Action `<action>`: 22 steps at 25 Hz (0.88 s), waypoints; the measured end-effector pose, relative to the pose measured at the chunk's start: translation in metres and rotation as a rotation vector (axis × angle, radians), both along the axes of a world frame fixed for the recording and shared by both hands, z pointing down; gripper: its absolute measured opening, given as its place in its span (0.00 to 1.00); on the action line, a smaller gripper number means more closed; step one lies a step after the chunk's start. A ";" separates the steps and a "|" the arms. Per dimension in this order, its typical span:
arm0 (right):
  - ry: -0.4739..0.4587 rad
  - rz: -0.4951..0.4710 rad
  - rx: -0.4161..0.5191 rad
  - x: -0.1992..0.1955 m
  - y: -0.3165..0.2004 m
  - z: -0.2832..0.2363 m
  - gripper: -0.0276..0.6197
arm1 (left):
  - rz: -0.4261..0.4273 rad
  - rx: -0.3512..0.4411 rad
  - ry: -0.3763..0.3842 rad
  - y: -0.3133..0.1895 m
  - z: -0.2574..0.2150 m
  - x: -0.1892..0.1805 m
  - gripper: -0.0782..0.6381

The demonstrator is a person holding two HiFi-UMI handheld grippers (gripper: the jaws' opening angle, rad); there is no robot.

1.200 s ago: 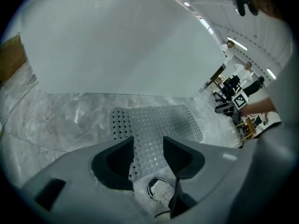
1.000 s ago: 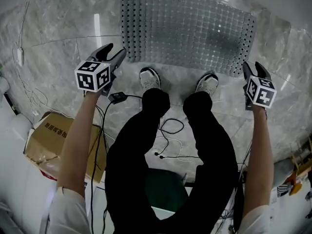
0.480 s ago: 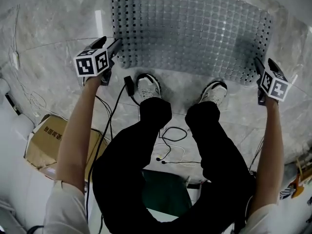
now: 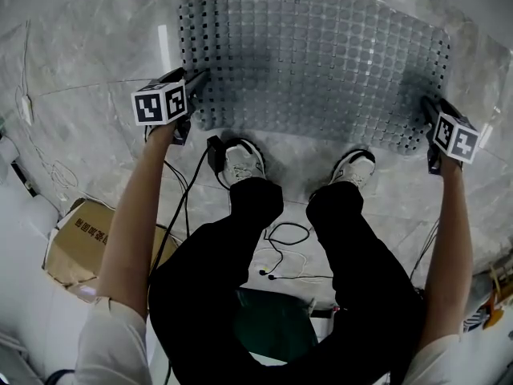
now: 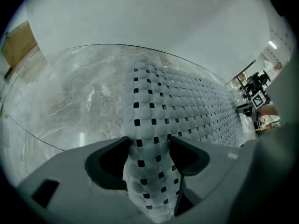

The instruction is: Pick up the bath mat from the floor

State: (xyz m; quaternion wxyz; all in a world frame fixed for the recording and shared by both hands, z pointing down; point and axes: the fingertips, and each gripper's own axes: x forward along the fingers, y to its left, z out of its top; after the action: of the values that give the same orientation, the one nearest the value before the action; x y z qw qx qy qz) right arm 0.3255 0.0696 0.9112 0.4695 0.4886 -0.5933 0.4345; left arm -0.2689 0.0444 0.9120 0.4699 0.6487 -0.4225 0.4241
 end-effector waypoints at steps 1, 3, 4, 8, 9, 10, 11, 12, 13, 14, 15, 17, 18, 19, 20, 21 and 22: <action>0.001 -0.005 -0.006 0.000 0.000 0.000 0.41 | -0.006 -0.001 -0.002 0.000 0.000 -0.001 0.50; 0.004 -0.024 -0.028 0.000 0.000 -0.003 0.35 | -0.015 -0.008 -0.004 0.002 0.000 0.001 0.49; -0.002 -0.035 -0.043 -0.001 0.000 -0.005 0.33 | -0.016 -0.015 0.002 0.003 -0.002 0.004 0.44; -0.018 -0.082 -0.087 -0.017 0.000 -0.018 0.20 | 0.005 -0.033 -0.007 0.003 -0.011 0.014 0.34; -0.015 -0.094 -0.090 -0.021 0.001 -0.024 0.18 | 0.006 -0.034 -0.004 0.003 -0.016 0.017 0.33; -0.014 -0.103 -0.090 -0.024 0.003 -0.032 0.16 | 0.005 -0.034 0.004 0.004 -0.023 0.021 0.32; -0.015 -0.109 -0.090 -0.028 0.004 -0.042 0.16 | 0.003 -0.033 0.012 0.004 -0.033 0.025 0.31; -0.020 -0.117 -0.090 -0.032 0.006 -0.053 0.15 | 0.003 -0.031 0.019 0.005 -0.044 0.028 0.30; -0.027 -0.131 -0.092 -0.037 0.007 -0.065 0.15 | 0.003 -0.030 0.026 0.005 -0.057 0.032 0.29; -0.034 -0.153 -0.092 -0.042 0.006 -0.077 0.14 | 0.003 -0.031 0.034 0.006 -0.069 0.036 0.29; -0.041 -0.178 -0.091 -0.048 0.005 -0.089 0.14 | 0.006 -0.034 0.043 0.006 -0.079 0.040 0.28; -0.057 -0.206 -0.088 -0.058 0.002 -0.110 0.14 | 0.027 -0.038 0.060 0.005 -0.097 0.049 0.26; -0.064 -0.210 -0.086 -0.063 0.001 -0.120 0.14 | 0.041 -0.041 0.070 0.004 -0.107 0.053 0.25; -0.070 -0.216 -0.084 -0.069 0.000 -0.131 0.14 | 0.054 -0.044 0.082 0.004 -0.118 0.058 0.24; -0.073 -0.227 -0.084 -0.074 0.001 -0.143 0.14 | 0.064 -0.046 0.096 0.004 -0.130 0.063 0.23; -0.075 -0.241 -0.084 -0.080 0.002 -0.155 0.13 | 0.072 -0.048 0.109 0.005 -0.143 0.069 0.22; -0.073 -0.257 -0.086 -0.084 0.005 -0.167 0.13 | 0.078 -0.048 0.120 0.007 -0.155 0.074 0.21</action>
State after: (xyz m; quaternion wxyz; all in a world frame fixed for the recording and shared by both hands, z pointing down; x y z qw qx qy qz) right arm 0.2411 0.0747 0.7442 0.5196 0.3720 -0.6486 0.4134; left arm -0.1948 0.0519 0.7568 0.4929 0.6776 -0.3574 0.4125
